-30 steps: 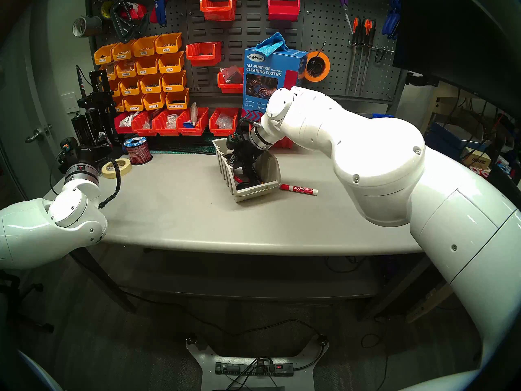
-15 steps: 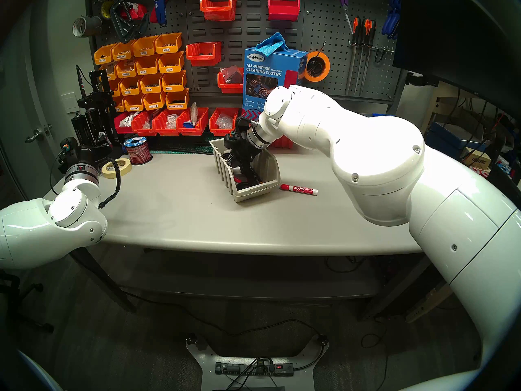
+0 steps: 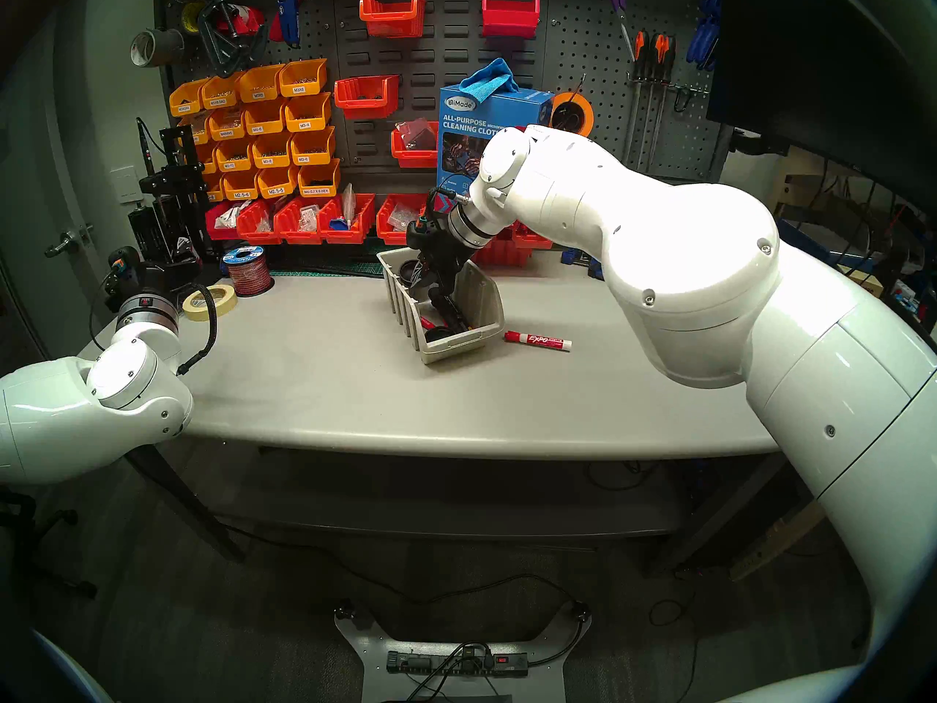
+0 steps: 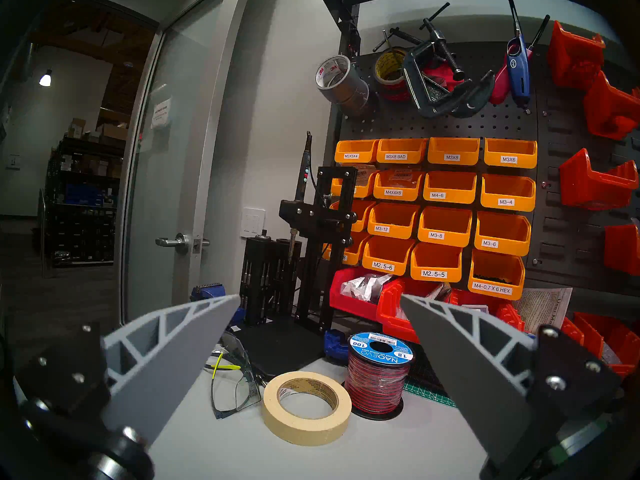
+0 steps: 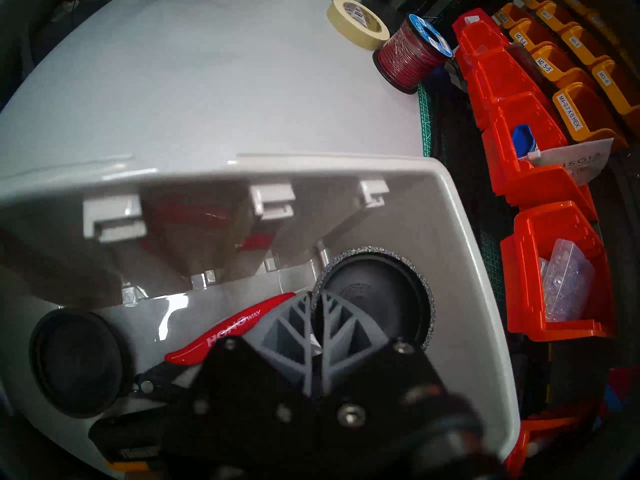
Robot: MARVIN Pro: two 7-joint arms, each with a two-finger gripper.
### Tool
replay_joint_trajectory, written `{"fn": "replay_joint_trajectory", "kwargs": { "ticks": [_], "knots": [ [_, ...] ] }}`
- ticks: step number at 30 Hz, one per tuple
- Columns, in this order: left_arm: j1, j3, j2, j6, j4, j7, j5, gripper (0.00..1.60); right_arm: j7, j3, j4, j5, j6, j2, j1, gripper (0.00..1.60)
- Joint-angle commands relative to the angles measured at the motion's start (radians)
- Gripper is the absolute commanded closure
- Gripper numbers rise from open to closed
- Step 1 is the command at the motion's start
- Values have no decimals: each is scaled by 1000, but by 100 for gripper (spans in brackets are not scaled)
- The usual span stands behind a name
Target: Take out tools from the storage box
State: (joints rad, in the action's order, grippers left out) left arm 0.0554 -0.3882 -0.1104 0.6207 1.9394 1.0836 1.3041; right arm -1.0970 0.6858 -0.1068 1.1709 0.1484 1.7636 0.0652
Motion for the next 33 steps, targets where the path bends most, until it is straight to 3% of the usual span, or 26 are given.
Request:
{"fn": "replay_joint_trajectory", "kwargs": {
  "ticks": [1,11,21,33],
  "knots": [
    [-12,11,-1,1,2,-2,-5,0,0,-3,3,0,-12,-14,84,160],
    [-12,11,-1,1,2,-2,-5,0,-15,0,3,-8,-63,-64,143,160],
    [-12,11,-2,2,2,-2,-4,0,-57,3,4,-14,-141,-137,156,160],
    [-11,11,-2,2,2,-1,-4,0,-172,7,4,-19,-234,-194,138,160]
  ]
}}
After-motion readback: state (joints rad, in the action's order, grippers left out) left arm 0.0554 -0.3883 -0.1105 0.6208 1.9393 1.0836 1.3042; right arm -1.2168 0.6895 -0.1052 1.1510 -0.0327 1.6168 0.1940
